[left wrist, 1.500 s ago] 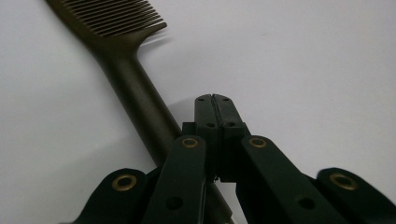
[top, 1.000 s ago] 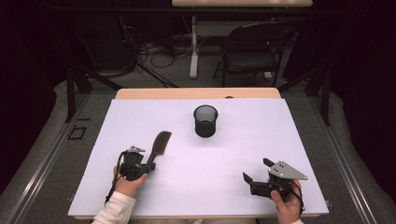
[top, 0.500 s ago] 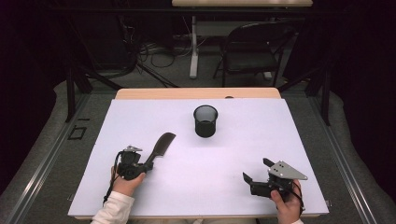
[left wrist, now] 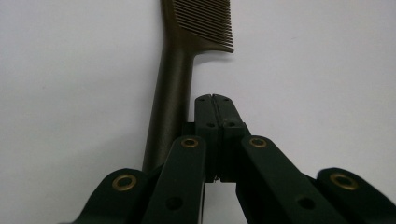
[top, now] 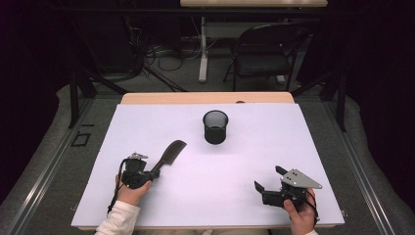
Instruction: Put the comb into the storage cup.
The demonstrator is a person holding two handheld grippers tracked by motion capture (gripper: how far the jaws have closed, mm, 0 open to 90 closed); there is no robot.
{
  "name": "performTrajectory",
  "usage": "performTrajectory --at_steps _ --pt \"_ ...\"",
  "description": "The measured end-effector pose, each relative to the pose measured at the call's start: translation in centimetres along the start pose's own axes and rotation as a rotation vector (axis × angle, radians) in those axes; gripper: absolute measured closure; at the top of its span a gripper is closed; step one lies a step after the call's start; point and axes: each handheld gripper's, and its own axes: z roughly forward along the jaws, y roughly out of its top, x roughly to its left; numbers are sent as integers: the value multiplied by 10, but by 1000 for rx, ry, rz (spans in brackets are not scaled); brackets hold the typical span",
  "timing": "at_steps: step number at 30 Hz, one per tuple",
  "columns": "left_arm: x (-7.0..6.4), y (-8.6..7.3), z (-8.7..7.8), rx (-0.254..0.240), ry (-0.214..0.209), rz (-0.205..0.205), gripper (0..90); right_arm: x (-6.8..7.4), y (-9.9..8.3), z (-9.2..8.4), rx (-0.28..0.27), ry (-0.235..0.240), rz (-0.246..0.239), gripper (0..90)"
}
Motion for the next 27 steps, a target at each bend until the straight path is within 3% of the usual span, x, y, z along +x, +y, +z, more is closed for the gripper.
performTrajectory --at_steps 5,12,27 --pt "-2 0 -5 -24 -20 -7 900 0 0 0 -3 0 -1 82" --pt "-1 0 -13 -70 -17 -14 865 0 0 0 8 1 -5 82" --pt "3 0 -21 -119 -13 -12 686 0 0 0 8 6 -4 82"
